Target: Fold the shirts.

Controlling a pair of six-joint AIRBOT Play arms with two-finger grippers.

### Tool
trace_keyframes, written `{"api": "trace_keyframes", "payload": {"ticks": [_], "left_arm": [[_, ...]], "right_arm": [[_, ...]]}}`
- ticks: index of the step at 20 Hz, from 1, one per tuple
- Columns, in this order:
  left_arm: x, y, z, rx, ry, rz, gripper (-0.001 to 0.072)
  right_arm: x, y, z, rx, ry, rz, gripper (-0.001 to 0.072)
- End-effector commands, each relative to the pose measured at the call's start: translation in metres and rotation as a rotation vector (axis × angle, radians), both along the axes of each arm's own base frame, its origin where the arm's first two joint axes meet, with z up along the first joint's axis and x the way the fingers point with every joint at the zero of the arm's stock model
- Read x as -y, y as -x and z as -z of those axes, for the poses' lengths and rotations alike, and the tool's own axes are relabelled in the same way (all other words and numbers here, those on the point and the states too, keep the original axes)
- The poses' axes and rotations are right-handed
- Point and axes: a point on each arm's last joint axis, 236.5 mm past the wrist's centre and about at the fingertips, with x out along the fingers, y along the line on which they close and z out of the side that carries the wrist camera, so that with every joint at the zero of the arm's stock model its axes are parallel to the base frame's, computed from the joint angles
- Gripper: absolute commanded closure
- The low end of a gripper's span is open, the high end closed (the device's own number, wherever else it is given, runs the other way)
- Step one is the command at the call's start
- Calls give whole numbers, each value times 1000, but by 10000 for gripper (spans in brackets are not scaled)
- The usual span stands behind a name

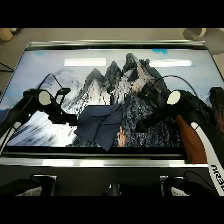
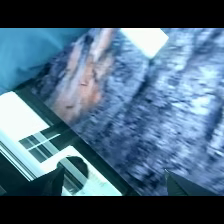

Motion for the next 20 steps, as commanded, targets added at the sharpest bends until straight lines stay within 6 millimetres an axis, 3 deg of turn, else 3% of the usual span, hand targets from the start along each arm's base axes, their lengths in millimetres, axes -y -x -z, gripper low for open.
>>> {"api": "trace_keyframes", "payload": {"ticks": [1,4,6,7,9,10,14,18,19,20], "left_arm": [[1,15,38,-26,71,-53,29],[17,14,52,-61,133,-53,32],[17,15,64,-88,125,-56,48],[17,11,67,-78,126,-62,178],[18,4,65,-47,131,-61,604],[19,1,62,-34,134,-43,681],[22,-11,38,38,154,20,680],[27,-19,7,121,187,17,681],[28,-21,-1,145,192,18,680],[28,-22,-8,168,197,19,680]], "right_arm": [[-45,20,20,-75,-142,28,10],[-61,19,24,-129,-218,62,5],[-65,18,30,-154,-232,83,5],[-66,17,34,-161,-230,89,6],[-75,20,44,-157,-211,72,6],[-84,24,48,-147,-203,54,6],[-125,26,69,-79,-161,62,16],[-169,20,63,-54,-243,168,56],[-174,22,62,-60,-248,180,195],[-176,24,62,-72,-246,187,380]]}}
